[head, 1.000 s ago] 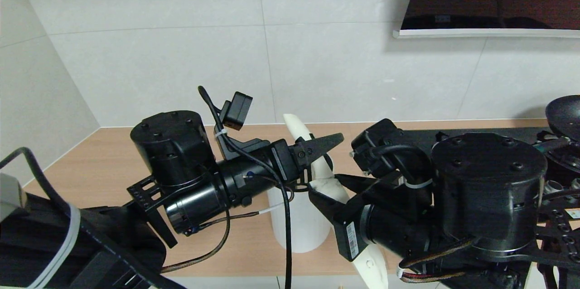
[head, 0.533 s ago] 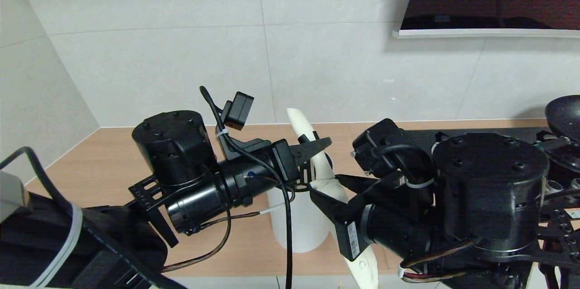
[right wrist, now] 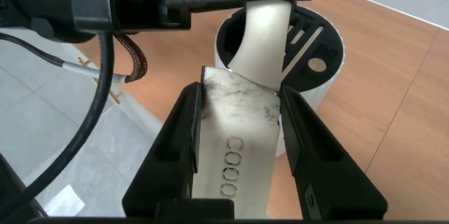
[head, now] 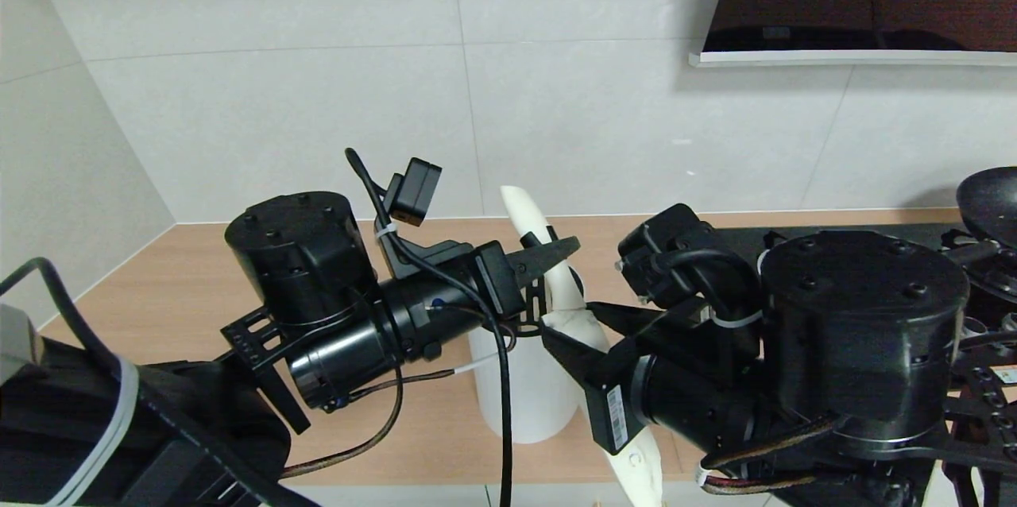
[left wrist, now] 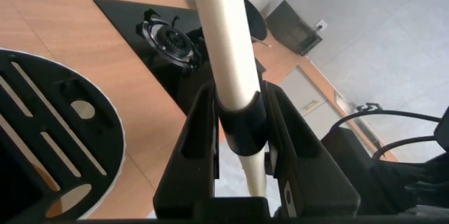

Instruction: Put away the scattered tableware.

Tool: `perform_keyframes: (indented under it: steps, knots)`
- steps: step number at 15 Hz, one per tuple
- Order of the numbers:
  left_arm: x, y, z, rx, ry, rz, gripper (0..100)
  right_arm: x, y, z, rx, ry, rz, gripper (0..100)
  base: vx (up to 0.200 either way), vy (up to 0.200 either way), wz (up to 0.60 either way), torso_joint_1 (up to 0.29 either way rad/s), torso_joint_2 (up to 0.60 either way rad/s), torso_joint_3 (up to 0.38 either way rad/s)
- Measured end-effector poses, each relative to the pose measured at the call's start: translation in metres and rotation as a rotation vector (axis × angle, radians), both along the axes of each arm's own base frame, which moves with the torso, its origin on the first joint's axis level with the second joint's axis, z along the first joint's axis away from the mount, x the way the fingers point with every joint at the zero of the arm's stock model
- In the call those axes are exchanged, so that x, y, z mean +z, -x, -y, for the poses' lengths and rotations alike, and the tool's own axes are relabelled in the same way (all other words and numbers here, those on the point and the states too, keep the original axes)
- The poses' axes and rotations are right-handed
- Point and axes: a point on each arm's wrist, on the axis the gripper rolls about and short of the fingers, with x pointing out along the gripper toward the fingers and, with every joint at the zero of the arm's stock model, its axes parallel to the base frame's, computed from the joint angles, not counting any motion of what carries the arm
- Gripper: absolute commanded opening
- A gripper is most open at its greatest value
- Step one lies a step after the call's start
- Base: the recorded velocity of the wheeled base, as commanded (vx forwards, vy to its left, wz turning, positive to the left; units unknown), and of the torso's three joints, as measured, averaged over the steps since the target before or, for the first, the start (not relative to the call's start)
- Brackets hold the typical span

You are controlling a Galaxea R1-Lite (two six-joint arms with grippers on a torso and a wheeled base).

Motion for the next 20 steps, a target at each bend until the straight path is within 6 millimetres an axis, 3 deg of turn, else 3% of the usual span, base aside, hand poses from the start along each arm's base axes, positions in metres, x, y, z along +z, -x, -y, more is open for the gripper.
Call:
perform_keyframes:
  steps: [1, 7, 10, 15, 20]
  knots:
    - [0.000, 0.000, 0.000, 0.000, 0.000, 0.000, 0, 0.000, 0.000, 0.000, -0.001, -0.004, 0.001, 100, 0.000, 0.000, 0.00, 0.000, 0.00, 0.000]
    - [0.005, 0.002, -0.002, -0.001, 0.010, 0.016, 0, 0.006, 0.001, 0.002, -0.001, -0.035, 0.018, 100, 0.000, 0.000, 0.00, 0.000, 0.00, 0.000]
    - [0.019, 0.008, -0.009, 0.007, 0.029, 0.065, 0, 0.018, 0.003, 0.013, -0.014, -0.065, 0.042, 100, 0.000, 0.000, 0.00, 0.000, 0.00, 0.000]
    - [0.067, 0.025, -0.043, 0.092, 0.049, 0.311, 0, 0.042, -0.004, 0.044, -0.094, -0.117, 0.102, 100, 0.000, 0.000, 0.00, 0.000, 0.00, 0.000]
    - [0.088, 0.027, -0.069, 0.236, -0.092, 0.645, 0, 0.044, -0.007, 0.048, -0.109, -0.122, 0.108, 100, 0.000, 0.000, 0.00, 0.000, 0.00, 0.000]
